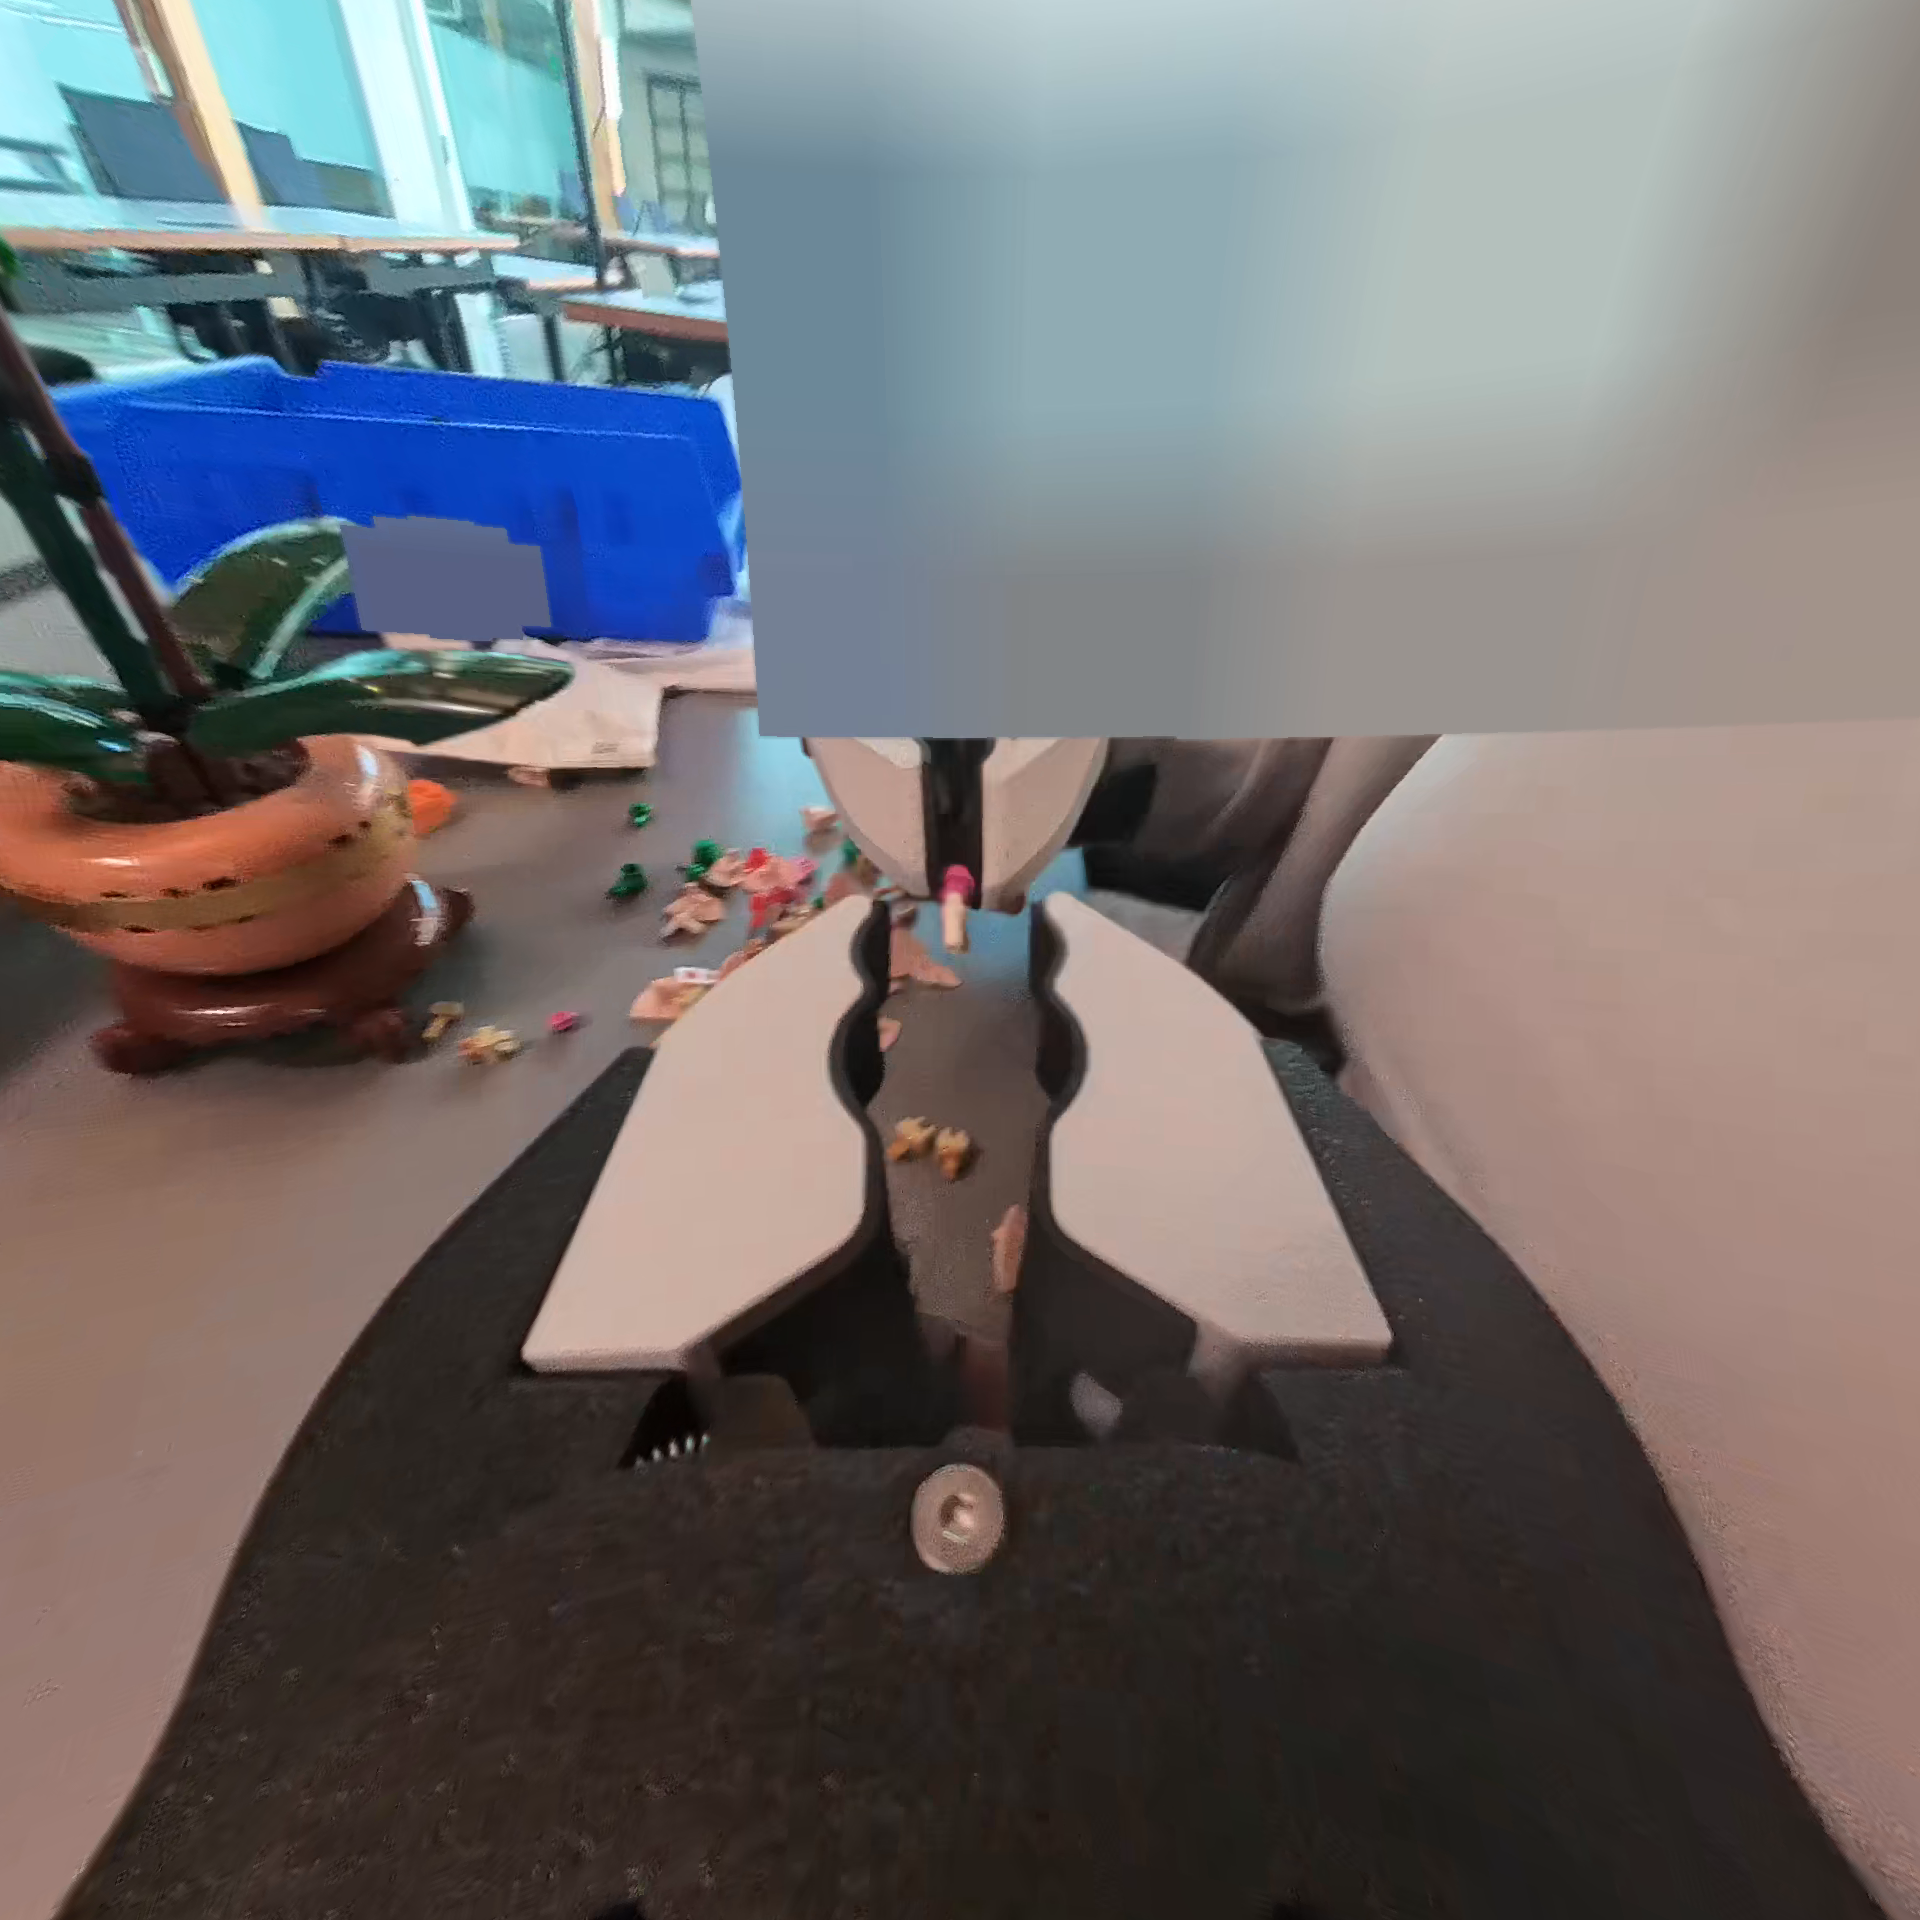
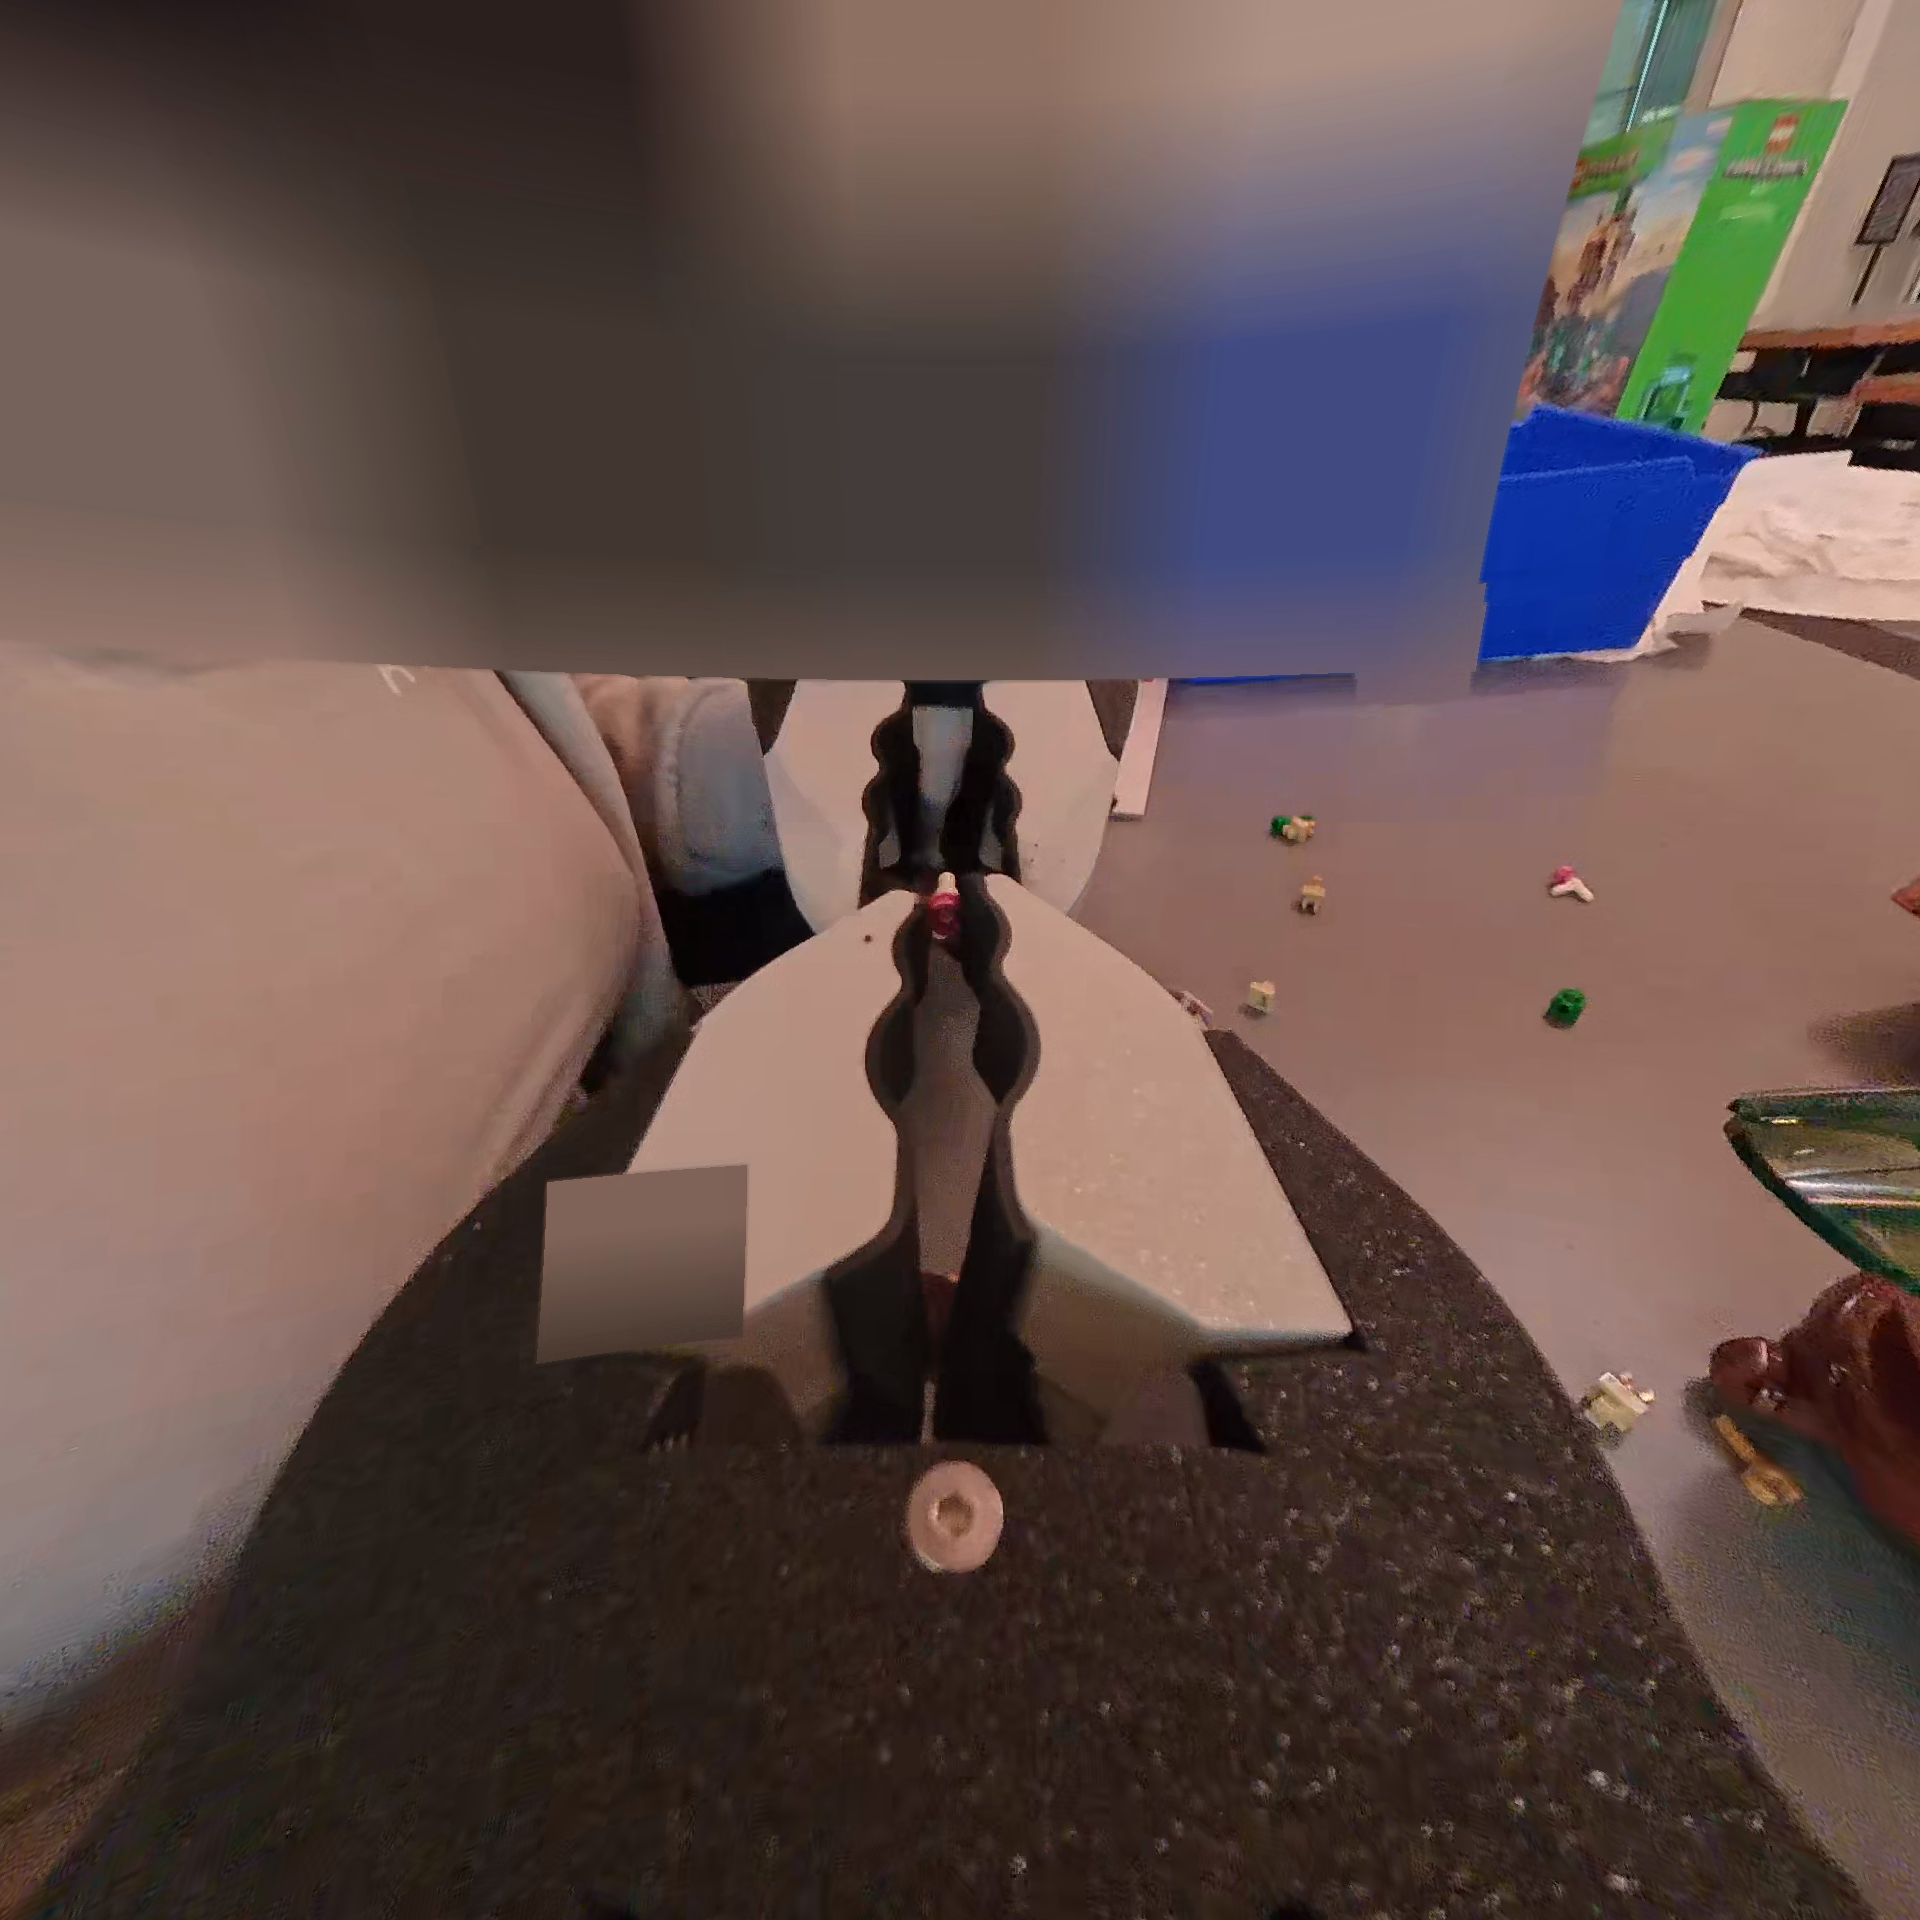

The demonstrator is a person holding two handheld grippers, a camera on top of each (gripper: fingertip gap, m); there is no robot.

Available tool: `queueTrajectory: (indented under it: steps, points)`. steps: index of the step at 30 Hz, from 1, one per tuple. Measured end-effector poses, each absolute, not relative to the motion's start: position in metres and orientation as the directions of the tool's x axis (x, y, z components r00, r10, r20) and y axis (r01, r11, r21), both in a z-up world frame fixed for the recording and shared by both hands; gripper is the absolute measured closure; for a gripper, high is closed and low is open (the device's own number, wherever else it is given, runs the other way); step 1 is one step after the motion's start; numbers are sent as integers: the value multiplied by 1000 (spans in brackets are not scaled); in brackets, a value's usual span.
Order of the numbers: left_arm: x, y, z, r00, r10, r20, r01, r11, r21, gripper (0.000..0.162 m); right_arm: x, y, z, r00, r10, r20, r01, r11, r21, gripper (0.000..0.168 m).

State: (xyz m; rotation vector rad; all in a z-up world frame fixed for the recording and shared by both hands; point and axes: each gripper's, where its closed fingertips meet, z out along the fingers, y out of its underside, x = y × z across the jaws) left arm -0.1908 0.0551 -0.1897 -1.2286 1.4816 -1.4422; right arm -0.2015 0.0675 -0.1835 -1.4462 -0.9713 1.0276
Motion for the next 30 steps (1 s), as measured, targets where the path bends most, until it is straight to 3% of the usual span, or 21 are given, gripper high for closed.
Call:
queueTrajectory:
  steps: [7, 11, 18, 21, 30]
  points:
    - [-187, 63, -206, -235, -956, -175, -314, 245, -917, 147, -198, 71, -201, 364, 931, 16, 270, -90, -959, 163]
    - [-186, 69, -214, -229, -939, -256, -375, 328, -867, 152, -196, 69, -199, 350, 937, 20, 286, -87, -954, 163]
    - [-183, 74, -222, -215, -922, -322, -451, 386, -805, 148, -195, 73, -209, 359, 926, 114, 425, -53, -904, 163]
    - [-182, 73, -227, -231, -906, -356, -477, 424, -770, 157, -197, 74, -209, 363, 921, 142, 458, -43, -888, 163]
    - [-180, 74, -223, -197, -918, -344, -450, 396, -800, 160, -197, 74, -204, 387, 909, 154, 412, -21, -911, 163]
